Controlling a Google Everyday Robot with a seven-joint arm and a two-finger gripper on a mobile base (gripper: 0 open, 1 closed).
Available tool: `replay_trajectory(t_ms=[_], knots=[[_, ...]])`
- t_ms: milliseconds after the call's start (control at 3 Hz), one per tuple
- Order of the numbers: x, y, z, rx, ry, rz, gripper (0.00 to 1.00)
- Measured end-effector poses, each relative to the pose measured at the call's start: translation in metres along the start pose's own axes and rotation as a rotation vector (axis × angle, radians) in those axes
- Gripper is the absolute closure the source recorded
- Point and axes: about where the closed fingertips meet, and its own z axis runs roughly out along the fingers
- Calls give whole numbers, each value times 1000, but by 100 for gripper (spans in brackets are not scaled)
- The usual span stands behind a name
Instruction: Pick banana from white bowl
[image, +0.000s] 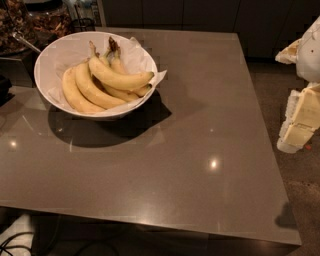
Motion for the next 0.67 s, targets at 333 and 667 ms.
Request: replay_trajectory(t_ms=[333,667], knots=[[-6,-2,-3,17,3,5,0],[-29,-12,0,-33,-5,52,0]])
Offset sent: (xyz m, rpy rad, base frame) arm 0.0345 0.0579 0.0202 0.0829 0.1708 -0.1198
